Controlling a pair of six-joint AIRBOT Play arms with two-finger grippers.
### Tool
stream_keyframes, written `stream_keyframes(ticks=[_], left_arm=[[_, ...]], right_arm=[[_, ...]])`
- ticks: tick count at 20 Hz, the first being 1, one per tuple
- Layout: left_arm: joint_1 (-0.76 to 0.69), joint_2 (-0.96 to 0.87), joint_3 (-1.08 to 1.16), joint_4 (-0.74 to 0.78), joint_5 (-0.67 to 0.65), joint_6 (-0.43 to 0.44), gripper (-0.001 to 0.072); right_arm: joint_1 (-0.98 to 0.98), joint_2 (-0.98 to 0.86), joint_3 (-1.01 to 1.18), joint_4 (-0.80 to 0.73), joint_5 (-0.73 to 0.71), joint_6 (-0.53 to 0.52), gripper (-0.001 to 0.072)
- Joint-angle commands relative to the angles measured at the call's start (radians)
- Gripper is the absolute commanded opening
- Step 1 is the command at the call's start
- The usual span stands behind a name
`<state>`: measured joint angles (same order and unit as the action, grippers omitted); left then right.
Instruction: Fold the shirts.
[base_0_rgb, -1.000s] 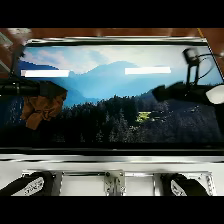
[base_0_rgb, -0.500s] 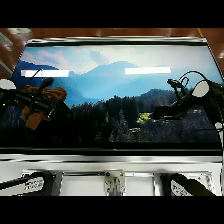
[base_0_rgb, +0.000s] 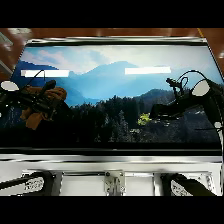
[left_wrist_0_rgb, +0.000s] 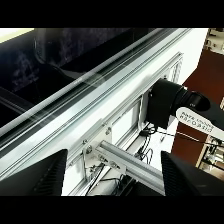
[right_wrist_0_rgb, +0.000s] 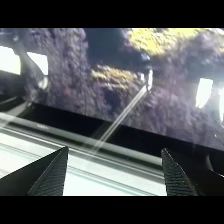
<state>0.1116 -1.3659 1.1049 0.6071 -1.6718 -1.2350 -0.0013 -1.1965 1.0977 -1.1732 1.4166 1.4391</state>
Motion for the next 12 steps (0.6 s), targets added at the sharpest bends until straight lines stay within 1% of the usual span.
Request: stream_keyframes(ticks=[1,2,3,4,5,6,7,8,10,12], left_arm=[[-0.004,-0.005,-0.001,-0.003,0.045,0.001,0.0431],[-0.004,-0.010,0.000,0.012,0.074,0.003,0.0276],[-0.002,-0.016,0.002,0.027,0.105,-0.001,0.0256],[0.004,-0.020,0.006,0.054,0.140,-0.016,0.0256],[0.014,-0.019,0.015,0.113,0.179,-0.070,0.0254],[0.023,-0.019,0.036,0.198,0.203,-0.116,0.0164],[0.030,-0.019,0.071,0.309,0.211,-0.145,0.0048],[0.031,-0.019,0.119,0.441,0.215,-0.177,0.0037],[0.028,-0.018,0.242,0.713,0.232,-0.225,0.0037],[0.029,-0.019,0.360,0.935,0.307,-0.270,0.0037]], right_arm=[[0.000,-0.001,0.001,0.013,-0.040,0.026,0.0697],[0.000,-0.001,0.001,0.013,-0.047,0.035,0.0697],[0.000,-0.001,0.001,0.012,-0.049,0.035,0.0698],[0.000,-0.001,0.001,0.012,-0.049,0.035,0.0698],[0.000,-0.001,0.001,0.012,-0.048,0.035,0.0697],[0.000,-0.001,0.001,0.012,-0.048,0.035,0.0698],[0.000,-0.001,0.001,0.012,-0.048,0.035,0.0698],[0.000,-0.001,0.001,0.012,-0.048,0.035,0.0698],[0.000,-0.001,0.001,0.009,-0.049,0.035,0.0697],[0.000,-0.001,0.001,-0.005,-0.056,0.036,0.0697]])
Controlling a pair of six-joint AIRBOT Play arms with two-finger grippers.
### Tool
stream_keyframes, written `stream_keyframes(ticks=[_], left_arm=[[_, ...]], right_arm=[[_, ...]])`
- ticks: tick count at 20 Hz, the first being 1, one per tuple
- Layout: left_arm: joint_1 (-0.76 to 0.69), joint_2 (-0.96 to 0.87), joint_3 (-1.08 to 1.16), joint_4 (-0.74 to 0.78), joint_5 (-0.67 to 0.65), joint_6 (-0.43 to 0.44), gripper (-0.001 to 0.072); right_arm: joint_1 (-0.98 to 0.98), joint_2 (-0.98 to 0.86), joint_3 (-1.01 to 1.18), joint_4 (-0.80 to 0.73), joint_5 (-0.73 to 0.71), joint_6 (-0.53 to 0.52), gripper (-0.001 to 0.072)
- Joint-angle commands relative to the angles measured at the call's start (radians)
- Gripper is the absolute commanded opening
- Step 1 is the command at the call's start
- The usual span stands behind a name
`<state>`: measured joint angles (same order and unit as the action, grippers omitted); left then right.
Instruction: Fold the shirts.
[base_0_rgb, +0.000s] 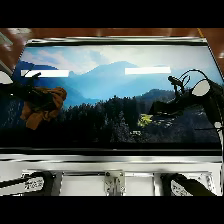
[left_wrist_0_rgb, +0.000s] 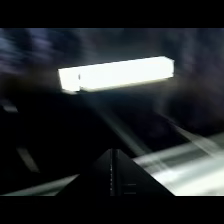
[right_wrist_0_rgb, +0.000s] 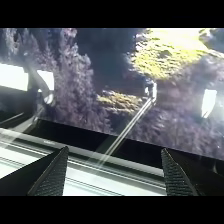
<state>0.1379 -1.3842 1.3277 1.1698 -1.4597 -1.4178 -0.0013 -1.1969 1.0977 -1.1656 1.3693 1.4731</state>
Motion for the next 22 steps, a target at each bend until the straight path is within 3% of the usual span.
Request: stream_keyframes(ticks=[1,2,3,5,7,12,17,18,19,22], left_arm=[[0.004,-0.004,0.172,0.450,0.151,-0.127,0.0055],[0.010,-0.018,0.200,0.476,0.193,-0.140,0.0280],[0.016,-0.044,0.214,0.460,0.211,-0.139,0.0712],[0.017,-0.122,0.225,0.446,0.192,-0.086,0.0714],[0.018,-0.218,0.225,0.474,0.190,-0.092,0.0714],[0.019,-0.400,0.225,0.566,0.285,-0.225,0.0714],[0.018,-0.480,0.225,0.520,0.335,-0.258,0.0702],[0.018,-0.482,0.225,0.520,0.332,-0.260,0.0471],[0.018,-0.478,0.225,0.520,0.317,-0.256,0.0050],[0.017,-0.433,0.263,0.503,0.268,-0.222,0.0032]], right_arm=[[0.000,0.000,0.001,-0.023,-0.013,0.010,0.0697],[0.000,0.000,0.001,-0.031,-0.018,0.015,0.0697],[0.000,0.000,0.001,-0.035,-0.029,0.020,0.0697],[0.000,0.000,0.001,-0.046,-0.056,0.029,0.0697],[0.000,0.000,0.001,-0.048,-0.077,0.039,0.0697],[0.000,0.000,0.001,-0.048,-0.072,0.053,0.0697],[0.000,0.000,0.001,-0.048,-0.091,0.057,0.0697],[0.000,0.000,0.001,-0.048,-0.093,0.057,0.0697],[0.000,0.000,0.001,-0.048,-0.092,0.057,0.0697],[0.000,0.000,0.001,-0.048,-0.090,0.056,0.0697]])
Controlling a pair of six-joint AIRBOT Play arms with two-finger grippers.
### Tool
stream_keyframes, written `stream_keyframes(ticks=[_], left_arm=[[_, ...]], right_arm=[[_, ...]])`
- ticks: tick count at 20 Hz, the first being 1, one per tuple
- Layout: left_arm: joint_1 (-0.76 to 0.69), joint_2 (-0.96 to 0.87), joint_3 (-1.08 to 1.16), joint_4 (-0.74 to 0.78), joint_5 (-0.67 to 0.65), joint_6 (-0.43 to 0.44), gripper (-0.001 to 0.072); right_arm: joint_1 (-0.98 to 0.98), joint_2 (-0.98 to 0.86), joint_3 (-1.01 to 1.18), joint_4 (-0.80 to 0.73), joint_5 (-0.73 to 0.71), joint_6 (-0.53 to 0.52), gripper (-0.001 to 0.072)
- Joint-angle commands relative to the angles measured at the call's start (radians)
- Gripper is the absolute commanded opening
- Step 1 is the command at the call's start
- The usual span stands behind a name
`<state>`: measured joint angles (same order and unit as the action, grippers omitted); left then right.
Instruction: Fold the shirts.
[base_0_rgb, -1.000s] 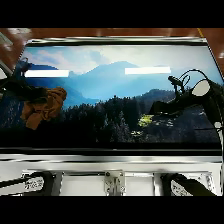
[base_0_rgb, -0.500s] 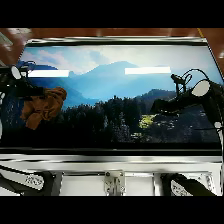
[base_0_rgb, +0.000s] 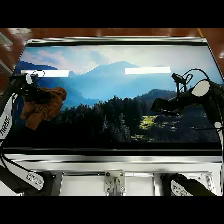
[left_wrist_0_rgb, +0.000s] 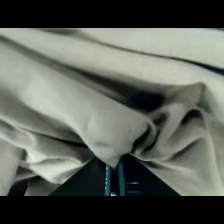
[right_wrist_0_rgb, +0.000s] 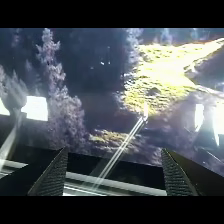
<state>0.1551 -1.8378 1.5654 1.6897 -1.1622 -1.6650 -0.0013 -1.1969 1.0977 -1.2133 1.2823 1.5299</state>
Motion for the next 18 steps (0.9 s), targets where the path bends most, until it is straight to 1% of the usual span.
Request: stream_keyframes(ticks=[1,3,4,5,6,7,8,10,11,12,13,14,15,16,17,18], left_arm=[[-0.004,0.060,0.053,-0.035,-0.037,0.060,0.0033],[-0.027,0.184,0.109,-0.068,-0.035,0.113,0.0033],[-0.045,0.266,0.131,-0.113,-0.033,0.112,0.0033],[-0.065,0.369,0.141,-0.208,-0.021,0.112,0.0033],[-0.098,0.480,0.138,-0.298,-0.002,0.112,0.0033],[-0.141,0.573,0.137,-0.364,0.013,0.107,0.0033],[-0.203,0.655,0.137,-0.421,0.024,0.101,0.0033],[-0.377,0.749,0.135,-0.452,0.010,0.097,0.0033],[-0.472,0.765,0.127,-0.452,-0.014,0.095,0.0033],[-0.567,0.768,0.110,-0.449,-0.030,0.071,0.0033],[-0.663,0.758,0.074,-0.448,-0.019,0.043,0.0033],[-0.747,0.742,0.021,-0.444,0.014,0.036,0.0033],[-0.814,0.721,-0.039,-0.420,0.053,0.036,0.0033],[-0.869,0.688,-0.112,-0.359,0.093,0.014,0.0034],[-0.903,0.647,-0.182,-0.301,0.126,-0.030,0.0034],[-0.917,0.601,-0.246,-0.288,0.161,-0.085,0.0034]], right_arm=[[0.000,0.000,0.001,0.000,-0.005,0.000,0.0698],[0.000,0.000,0.001,0.000,-0.018,-0.001,0.0697],[0.000,0.000,0.002,-0.003,-0.039,-0.032,0.0697],[0.000,0.000,0.006,-0.002,-0.052,-0.033,0.0696],[0.002,0.002,0.011,0.005,-0.048,-0.023,0.0677],[0.005,0.011,0.013,0.011,-0.045,-0.023,0.0537],[0.006,0.031,0.013,0.011,-0.044,-0.023,0.0492],[0.008,0.090,0.018,-0.017,-0.011,-0.023,0.0500],[0.008,0.122,0.026,-0.043,0.027,-0.024,0.0500],[0.008,0.155,0.039,-0.093,0.076,-0.024,0.0501],[0.008,0.182,0.049,-0.134,0.125,-0.023,0.0556],[0.008,0.208,0.052,-0.165,0.183,-0.023,0.0693],[0.008,0.226,0.052,-0.187,0.248,-0.023,0.0699],[0.008,0.233,0.052,-0.182,0.322,-0.023,0.0699],[0.009,0.233,0.051,-0.177,0.391,-0.023,0.0699],[0.008,0.233,0.051,-0.169,0.429,-0.023,0.0698]])
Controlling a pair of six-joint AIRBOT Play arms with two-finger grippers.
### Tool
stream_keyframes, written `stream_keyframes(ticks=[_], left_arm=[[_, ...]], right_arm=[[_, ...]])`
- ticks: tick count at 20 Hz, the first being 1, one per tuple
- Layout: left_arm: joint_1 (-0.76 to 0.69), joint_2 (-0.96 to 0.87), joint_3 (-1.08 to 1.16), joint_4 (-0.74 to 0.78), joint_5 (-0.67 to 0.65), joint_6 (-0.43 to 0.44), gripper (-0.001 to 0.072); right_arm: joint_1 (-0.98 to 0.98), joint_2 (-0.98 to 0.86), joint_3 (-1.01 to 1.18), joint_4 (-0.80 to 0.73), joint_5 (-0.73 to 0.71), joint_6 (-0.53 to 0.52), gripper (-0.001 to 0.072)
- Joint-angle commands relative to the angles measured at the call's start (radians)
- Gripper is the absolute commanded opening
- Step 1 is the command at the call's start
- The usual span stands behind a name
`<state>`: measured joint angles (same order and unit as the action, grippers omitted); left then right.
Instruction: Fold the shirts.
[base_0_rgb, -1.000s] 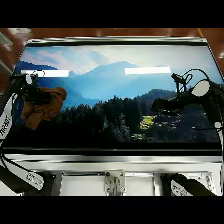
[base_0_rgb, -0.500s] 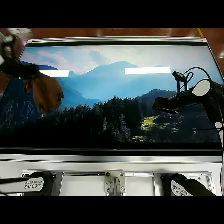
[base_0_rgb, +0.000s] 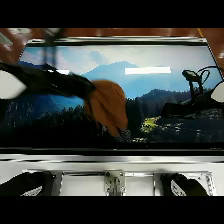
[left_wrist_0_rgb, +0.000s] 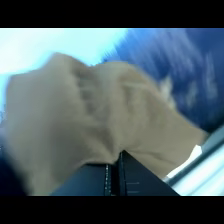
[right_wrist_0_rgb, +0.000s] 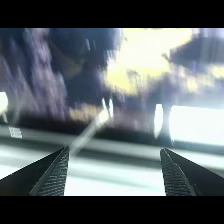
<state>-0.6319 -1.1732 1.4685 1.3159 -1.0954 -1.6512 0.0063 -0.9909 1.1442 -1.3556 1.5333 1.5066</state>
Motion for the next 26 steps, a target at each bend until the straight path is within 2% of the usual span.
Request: stream_keyframes(ticks=[1,2,4,5,6,8,10,12,14,16,18,20,22,26], left_arm=[[-0.134,-0.117,-0.200,0.039,0.126,-0.138,0.0034],[-0.138,-0.164,-0.226,-0.021,0.148,-0.138,0.0034],[-0.133,-0.218,-0.219,-0.037,0.169,-0.138,0.0043],[-0.109,-0.221,-0.202,-0.037,0.165,-0.138,0.0331],[-0.069,-0.217,-0.170,-0.035,0.130,-0.146,0.0702],[0.042,-0.202,-0.077,-0.032,-0.032,-0.099,0.0714],[0.160,-0.164,-0.034,-0.033,-0.184,0.001,0.0710],[0.266,-0.109,-0.086,-0.043,-0.296,0.046,0.0708],[0.344,-0.043,-0.234,-0.137,-0.333,0.076,0.0709],[0.367,0.020,-0.434,-0.282,-0.253,0.088,0.0709],[0.332,0.037,-0.619,-0.447,-0.106,0.090,0.0709],[0.252,0.018,-0.751,-0.533,0.073,0.095,0.0708],[0.176,-0.025,-0.787,-0.558,0.192,0.095,0.0708],[0.084,-0.116,-0.781,-0.622,0.338,0.096,0.0704]], right_arm=[[0.001,0.027,0.004,-0.027,0.189,0.000,0.0698],[0.001,0.027,0.004,-0.026,0.179,0.001,0.0698],[0.001,0.027,0.004,-0.027,0.117,0.006,0.0698],[0.001,0.027,0.004,-0.026,0.079,0.010,0.0698],[0.001,0.027,0.004,-0.023,0.049,0.008,0.0698],[0.000,0.026,0.004,-0.024,0.000,0.001,0.0698],[0.000,0.017,-0.003,-0.042,-0.024,-0.003,0.0698],[-0.019,-0.017,-0.035,-0.002,-0.021,-0.043,0.0697],[-0.063,-0.061,-0.090,0.081,-0.043,-0.085,0.0697],[-0.124,-0.109,-0.140,0.151,-0.098,-0.113,0.0698],[-0.204,-0.161,-0.159,0.231,-0.153,-0.123,0.0699],[-0.290,-0.215,-0.159,0.342,-0.179,-0.124,0.0698],[-0.341,-0.264,-0.159,0.422,-0.178,-0.135,0.0698],[-0.329,-0.344,-0.159,0.405,-0.183,-0.148,0.0699]])
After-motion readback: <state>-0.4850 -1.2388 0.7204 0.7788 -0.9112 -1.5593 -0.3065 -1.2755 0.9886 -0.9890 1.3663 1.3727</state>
